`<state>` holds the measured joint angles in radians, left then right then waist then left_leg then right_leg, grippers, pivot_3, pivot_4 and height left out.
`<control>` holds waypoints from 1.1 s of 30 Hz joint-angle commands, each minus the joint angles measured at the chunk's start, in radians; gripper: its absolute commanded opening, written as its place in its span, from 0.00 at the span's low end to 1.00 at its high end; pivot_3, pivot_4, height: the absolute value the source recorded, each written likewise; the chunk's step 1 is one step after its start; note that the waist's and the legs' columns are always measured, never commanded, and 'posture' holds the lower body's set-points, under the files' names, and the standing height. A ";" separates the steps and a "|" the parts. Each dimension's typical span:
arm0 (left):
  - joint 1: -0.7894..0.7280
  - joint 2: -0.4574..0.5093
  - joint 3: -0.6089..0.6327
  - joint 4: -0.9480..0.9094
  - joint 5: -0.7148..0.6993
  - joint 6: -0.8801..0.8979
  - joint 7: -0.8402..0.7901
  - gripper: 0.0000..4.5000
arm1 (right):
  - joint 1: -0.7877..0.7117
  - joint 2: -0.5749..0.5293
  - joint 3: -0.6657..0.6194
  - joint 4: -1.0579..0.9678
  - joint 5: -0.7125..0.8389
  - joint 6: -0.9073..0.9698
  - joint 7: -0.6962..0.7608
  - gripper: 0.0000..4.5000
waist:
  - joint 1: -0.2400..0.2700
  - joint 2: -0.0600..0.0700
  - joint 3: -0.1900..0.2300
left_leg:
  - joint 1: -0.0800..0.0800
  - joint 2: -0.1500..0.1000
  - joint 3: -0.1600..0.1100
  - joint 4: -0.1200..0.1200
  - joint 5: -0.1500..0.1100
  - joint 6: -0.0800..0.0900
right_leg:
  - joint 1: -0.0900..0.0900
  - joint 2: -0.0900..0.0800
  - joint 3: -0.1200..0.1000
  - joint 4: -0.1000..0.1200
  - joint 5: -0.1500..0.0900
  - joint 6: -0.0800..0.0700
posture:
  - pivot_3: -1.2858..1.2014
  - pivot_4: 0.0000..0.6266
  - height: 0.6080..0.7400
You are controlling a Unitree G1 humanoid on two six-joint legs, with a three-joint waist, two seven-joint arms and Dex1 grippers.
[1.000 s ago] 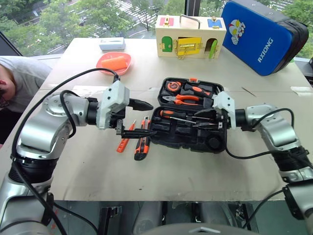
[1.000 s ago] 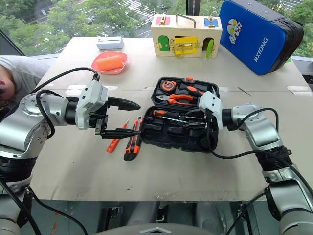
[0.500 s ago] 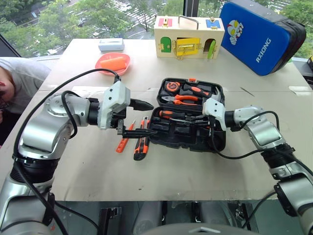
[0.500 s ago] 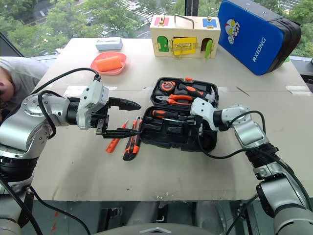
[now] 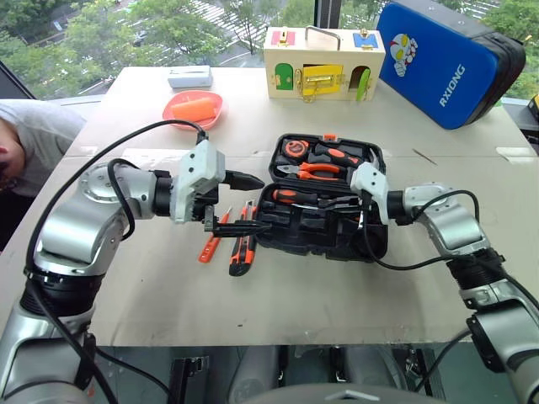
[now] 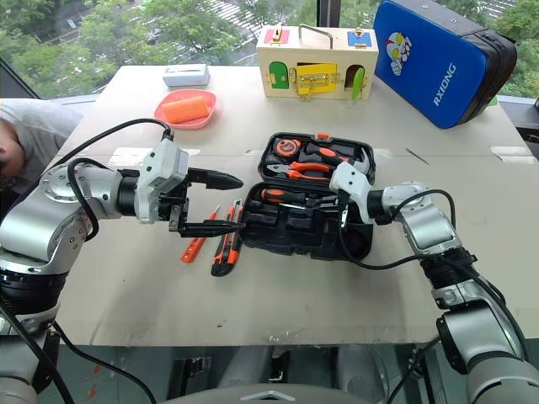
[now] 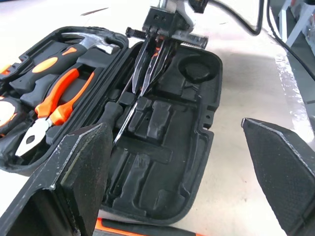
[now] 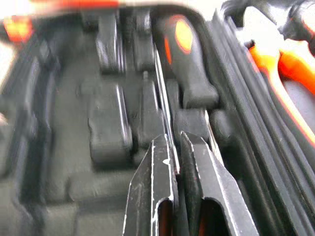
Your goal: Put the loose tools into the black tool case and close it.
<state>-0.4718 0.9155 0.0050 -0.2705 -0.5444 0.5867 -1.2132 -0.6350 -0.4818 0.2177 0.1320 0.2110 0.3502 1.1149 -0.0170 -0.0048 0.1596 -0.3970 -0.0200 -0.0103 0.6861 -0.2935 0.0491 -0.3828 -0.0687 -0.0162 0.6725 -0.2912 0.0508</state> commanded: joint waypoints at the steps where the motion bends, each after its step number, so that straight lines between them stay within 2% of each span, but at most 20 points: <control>1: 0.094 0.020 0.148 -0.060 -0.042 0.060 0.077 1.00 | -0.026 -0.018 -0.091 -0.167 0.139 0.040 0.045 0.01 | -0.001 0.000 0.000 | 0.000 0.000 0.000 -0.001 0.000 0.000 | -0.001 0.000 0.001 0.000 0.000 0.000 | 0.52 0.24 0.96; 2: 0.155 0.016 0.220 -0.084 -0.057 0.094 0.120 1.00 | -0.031 -0.034 -0.111 -0.210 0.187 0.077 0.068 0.12 | -0.003 0.000 0.000 | -0.001 0.000 0.000 -0.001 0.000 0.000 | -0.002 0.000 0.001 0.000 0.000 0.000 | 0.52 0.24 0.96; 5: 0.379 -0.004 0.428 -0.180 -0.071 0.153 0.191 1.00 | -0.034 -0.084 -0.146 -0.301 0.289 0.127 0.136 0.35 | -0.010 0.000 0.000 | -0.002 0.000 -0.001 -0.002 0.000 0.000 | -0.005 0.000 0.005 -0.001 0.000 0.000 | 0.52 0.24 0.96; 6: 0.465 -0.017 0.498 -0.215 -0.065 0.161 0.204 1.00 | -0.034 -0.100 -0.153 -0.319 0.312 0.135 0.153 0.50 | -0.012 0.000 0.000 | -0.002 0.000 -0.002 -0.003 0.000 0.000 | -0.005 0.000 0.004 -0.002 0.000 0.000 | 0.52 0.24 0.96; 7: 0.558 -0.039 0.576 -0.249 -0.058 0.171 0.218 1.00 | -0.036 -0.116 -0.158 -0.332 0.333 0.145 0.171 0.57 | -0.012 0.000 0.000 | -0.002 0.000 -0.002 -0.004 0.000 0.000 | -0.004 -0.001 0.004 -0.003 0.000 0.000 | 0.52 0.24 0.96; 10: 0.738 -0.094 0.722 -0.314 -0.058 0.183 0.252 1.00 | -0.035 -0.153 -0.163 -0.348 0.362 0.151 0.206 0.92 | -0.004 -0.001 0.000 | -0.001 -0.001 -0.002 -0.004 0.000 0.000 | -0.003 -0.002 0.004 -0.004 0.000 0.000 | 0.52 0.24 0.96; 11: 0.814 -0.133 0.784 -0.337 -0.056 0.195 0.270 1.00 | -0.033 -0.171 -0.163 -0.350 0.362 0.144 0.222 0.99 | 0.000 -0.001 0.000 | -0.001 -0.001 -0.003 -0.004 0.000 0.000 | -0.003 -0.002 0.003 -0.003 0.000 0.000 | 0.52 0.24 0.96; 14: 0.977 -0.234 0.893 -0.393 -0.057 0.216 0.324 1.00 | -0.021 -0.210 -0.166 -0.348 0.356 0.122 0.253 0.99 | 0.005 -0.001 0.000 | 0.000 -0.001 -0.003 -0.004 -0.001 0.000 | -0.002 -0.003 0.003 -0.005 0.001 -0.002 | 0.52 0.24 0.96; 17: 1.050 -0.284 0.893 -0.440 -0.074 0.229 0.372 1.00 | -0.002 -0.238 -0.170 -0.351 0.359 0.116 0.261 0.99 | 0.017 -0.001 0.000 | 0.000 -0.001 -0.006 -0.004 -0.001 0.000 | 0.000 -0.003 0.001 -0.008 0.001 -0.002 | 0.52 0.24 0.96; 20: 1.019 -0.288 0.833 -0.474 -0.098 0.298 0.459 1.00 | 0.025 -0.256 -0.176 -0.367 0.351 0.109 0.251 0.99 | 0.031 -0.001 0.000 | 0.000 -0.001 -0.007 -0.004 -0.001 0.000 | 0.001 -0.003 0.000 -0.009 0.002 -0.004 | 0.52 0.24 0.96; 22: 0.950 -0.275 0.794 -0.486 -0.148 0.388 0.532 1.00 | 0.041 -0.265 -0.180 -0.382 0.352 0.112 0.234 0.99 | 0.032 -0.001 0.000 | 0.000 -0.001 -0.007 -0.004 -0.001 0.000 | 0.002 -0.004 0.000 -0.009 0.002 -0.004 | 0.52 0.24 0.96; 25: 0.771 -0.237 0.723 -0.468 -0.207 0.555 0.660 1.00 | 0.074 -0.280 -0.194 -0.415 0.355 0.124 0.200 0.99 | 0.031 -0.001 -0.001 | 0.000 -0.001 -0.008 -0.004 -0.001 0.000 | 0.002 -0.003 -0.001 -0.009 0.002 -0.004 | 0.52 0.24 0.96; 28: 0.610 -0.195 0.633 -0.420 -0.195 0.665 0.755 1.00 | 0.111 -0.292 -0.210 -0.454 0.363 0.137 0.166 0.99 | 0.030 -0.001 -0.001 | 0.000 -0.001 -0.009 -0.004 -0.001 0.000 | 0.002 -0.003 -0.002 -0.009 0.002 -0.003 | 0.52 0.24 0.96; 33: 0.356 -0.180 0.451 -0.303 -0.173 0.799 0.838 1.00 | 0.176 -0.308 -0.241 -0.529 0.382 0.163 0.110 0.99 | 0.027 -0.001 -0.001 | -0.001 -0.002 -0.009 -0.004 -0.001 -0.001 | 0.002 -0.002 -0.002 -0.009 0.002 -0.003 | 0.52 0.24 0.96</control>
<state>-0.0857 0.7176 0.5004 -0.5938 -0.7290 1.3608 -0.3944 -0.4590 -0.7796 0.0167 -0.3502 0.5643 0.5069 1.2455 0.0100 -0.0057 0.1588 -0.3978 -0.0217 -0.0193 0.6819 -0.2940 0.0485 -0.3806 -0.0702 -0.0178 0.6631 -0.2888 0.0475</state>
